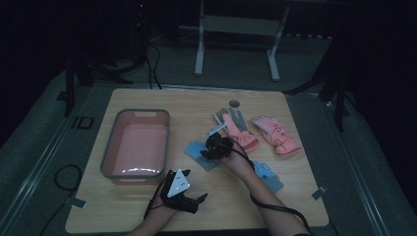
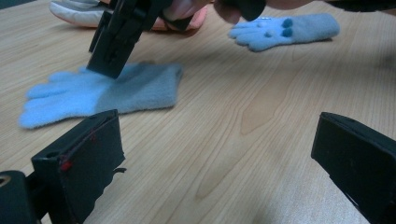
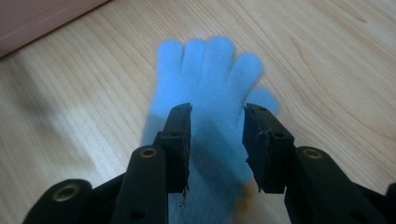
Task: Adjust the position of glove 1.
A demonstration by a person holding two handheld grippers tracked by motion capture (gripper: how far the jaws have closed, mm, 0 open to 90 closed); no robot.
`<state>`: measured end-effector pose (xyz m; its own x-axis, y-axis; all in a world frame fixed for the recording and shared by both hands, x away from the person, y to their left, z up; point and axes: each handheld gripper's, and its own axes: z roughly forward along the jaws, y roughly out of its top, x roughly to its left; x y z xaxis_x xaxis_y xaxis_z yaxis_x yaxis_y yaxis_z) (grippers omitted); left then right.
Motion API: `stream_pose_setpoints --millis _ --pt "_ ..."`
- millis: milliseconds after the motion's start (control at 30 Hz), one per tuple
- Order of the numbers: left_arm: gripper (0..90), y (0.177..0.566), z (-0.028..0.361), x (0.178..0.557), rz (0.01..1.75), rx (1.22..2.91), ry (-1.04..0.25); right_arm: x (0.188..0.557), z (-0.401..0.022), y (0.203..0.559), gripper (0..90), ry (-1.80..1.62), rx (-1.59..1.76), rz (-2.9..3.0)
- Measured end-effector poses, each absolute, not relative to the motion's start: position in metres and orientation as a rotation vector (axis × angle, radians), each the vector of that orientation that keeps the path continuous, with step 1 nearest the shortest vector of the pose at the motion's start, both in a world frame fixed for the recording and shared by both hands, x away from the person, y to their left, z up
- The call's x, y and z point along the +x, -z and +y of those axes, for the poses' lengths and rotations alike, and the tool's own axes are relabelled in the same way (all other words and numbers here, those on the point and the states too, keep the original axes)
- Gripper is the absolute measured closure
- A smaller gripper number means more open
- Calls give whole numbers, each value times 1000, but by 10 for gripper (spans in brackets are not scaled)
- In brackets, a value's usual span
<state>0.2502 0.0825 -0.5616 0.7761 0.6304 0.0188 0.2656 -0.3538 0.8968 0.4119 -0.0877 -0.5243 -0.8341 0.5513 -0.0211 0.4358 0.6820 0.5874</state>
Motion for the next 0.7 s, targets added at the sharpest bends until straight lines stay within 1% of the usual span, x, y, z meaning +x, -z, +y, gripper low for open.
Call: stream_pose_setpoints --millis 167,233,333,500,600,700 --pt "23 562 83 250 674 1943 -446 414 -80 536 646 -817 762 2754" --pt "23 562 83 250 672 1941 -445 413 -80 539 686 -842 773 2746" --pt "23 562 82 250 671 1943 -452 412 -80 540 790 -863 806 2720" --pt "23 562 82 250 675 1941 -453 403 -77 543 845 -880 861 2635" --pt "23 562 82 249 672 1940 -456 396 -78 535 858 -891 911 2596" --pt "23 562 82 249 673 1941 -456 385 -87 516 862 -923 978 2536"
